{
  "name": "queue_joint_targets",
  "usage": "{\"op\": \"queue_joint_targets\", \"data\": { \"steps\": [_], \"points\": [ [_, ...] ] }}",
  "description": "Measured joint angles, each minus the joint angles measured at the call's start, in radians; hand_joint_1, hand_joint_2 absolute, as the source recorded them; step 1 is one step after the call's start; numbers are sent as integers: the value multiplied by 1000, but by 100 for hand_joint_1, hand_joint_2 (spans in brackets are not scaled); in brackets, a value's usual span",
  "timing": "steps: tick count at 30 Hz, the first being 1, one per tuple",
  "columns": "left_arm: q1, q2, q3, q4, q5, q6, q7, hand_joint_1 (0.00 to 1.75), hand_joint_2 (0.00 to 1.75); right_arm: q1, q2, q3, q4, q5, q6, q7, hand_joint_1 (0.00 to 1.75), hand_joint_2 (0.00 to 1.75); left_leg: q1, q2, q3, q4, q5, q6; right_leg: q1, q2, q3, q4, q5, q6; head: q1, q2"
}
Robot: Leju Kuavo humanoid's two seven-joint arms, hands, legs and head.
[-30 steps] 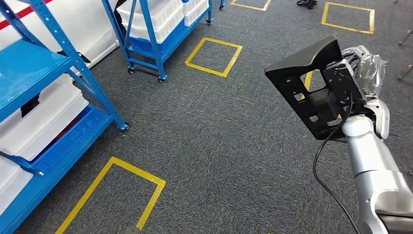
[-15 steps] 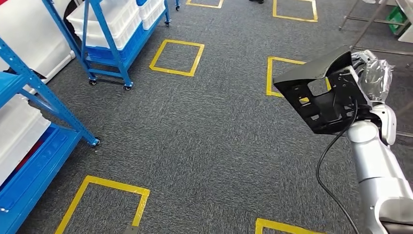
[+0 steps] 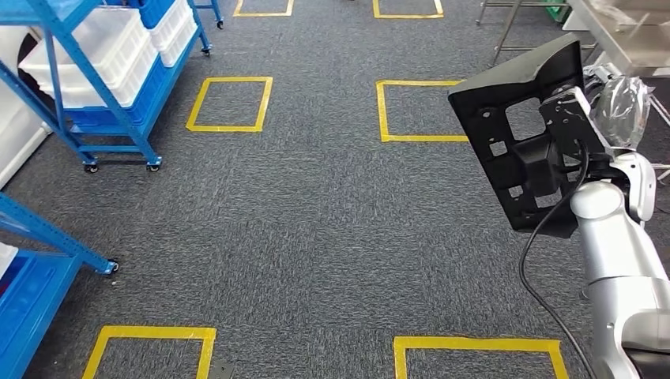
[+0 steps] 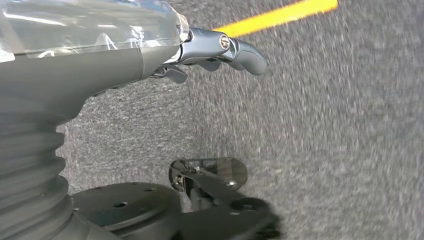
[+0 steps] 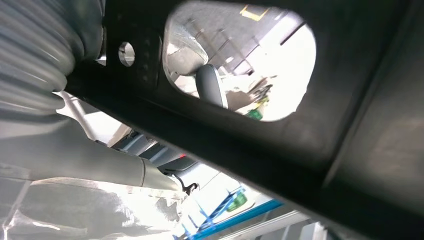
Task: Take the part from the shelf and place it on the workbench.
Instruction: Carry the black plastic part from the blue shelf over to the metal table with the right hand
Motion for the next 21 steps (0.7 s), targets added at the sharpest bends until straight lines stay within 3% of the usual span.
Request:
{"op": "queue_joint_targets", "data": {
  "steps": [1, 2, 4, 6, 7, 9, 11, 13, 15, 16, 18, 19, 21],
  "points": [
    [0, 0, 0, 0, -2, 0, 3, 0, 175, -2, 0, 0, 4, 1, 0, 0, 175, 175, 0, -2, -2, -3, 16, 2, 1, 15, 0, 1, 0, 0, 0, 0],
    [0, 1, 0, 0, -4, 0, 4, 0, 175, -4, 0, 0, 8, 2, 0, 0, 175, 175, 0, -7, 15, -47, 50, 4, 1, 31, 1, 2, 0, 0, 0, 0],
    [-1, 4, 0, 0, -4, 0, 6, 0, 175, -12, 1, 0, 15, 2, 0, -1, 175, 175, 4, -57, 73, -187, 122, 11, 0, 59, -2, 7, 0, 4, 0, 0],
    [0, 7, 0, 0, -3, 1, 8, 0, 175, -20, 2, 0, 21, 3, 0, -2, 175, 175, 7, -102, 107, -270, 148, 16, -3, 85, -11, 9, 4, 15, 0, 0],
    [0, 8, 0, 0, -3, 1, 10, 0, 175, -23, 3, 0, 26, 3, 1, -2, 175, 175, 7, -105, 111, -278, 145, 18, -6, 98, -15, 8, 8, 22, 0, 0],
    [-1, 10, 0, 0, -2, 1, 14, 0, 175, -28, 3, 0, 35, 3, 6, -2, 175, 175, 5, -78, 115, -290, 151, 29, -10, 114, -23, 5, 12, 36, 0, 0],
    [-4, 12, 0, 1, -2, 0, 16, 0, 175, -42, 2, 0, 45, 4, 12, -2, 175, 175, 5, -48, 119, -306, 161, 43, -6, 68, -47, 48, -16, 41, 0, 0],
    [-2, 14, 0, 1, -3, -1, 18, 0, 175, -58, 3, 0, 55, 4, 15, -1, 175, 175, 2, -21, 121, -312, 164, 49, -2, 1, -100, 163, -76, 43, 0, 0],
    [3, 14, 0, 1, -3, -2, 18, 0, 175, -65, 5, 0, 68, 4, 14, -3, 175, 175, 1, 8, 121, -311, 162, 50, -5, -21, -145, 261, -108, 47, 0, 0],
    [4, 14, 0, 1, -3, -2, 18, 0, 175, -66, 6, 0, 74, 4, 12, -4, 175, 175, 1, 22, 122, -310, 160, 49, -6, -26, -146, 264, -99, 49, 0, 0],
    [4, 13, -1, 1, -4, -4, 18, 0, 175, -70, 6, 0, 84, 4, 3, -8, 175, 175, 1, 47, 123, -305, 153, 45, -9, -46, -92, 166, -41, 51, 0, 0],
    [4, 13, -3, 1, -5, -5, 18, 0, 175, -74, 6, 0, 87, 4, -3, -9, 175, 175, -1, 58, 124, -301, 149, 41, -4, -74, -56, 100, -19, 49, 0, 0],
    [3, 13, -9, 1, -6, -9, 20, 0, 175, -79, 6, 0, 88, 7, -15, -3, 175, 175, -8, 79, 127, -295, 140, 30, 5, -108, -15, 17, 0, 40, 0, 0]
  ]
}}
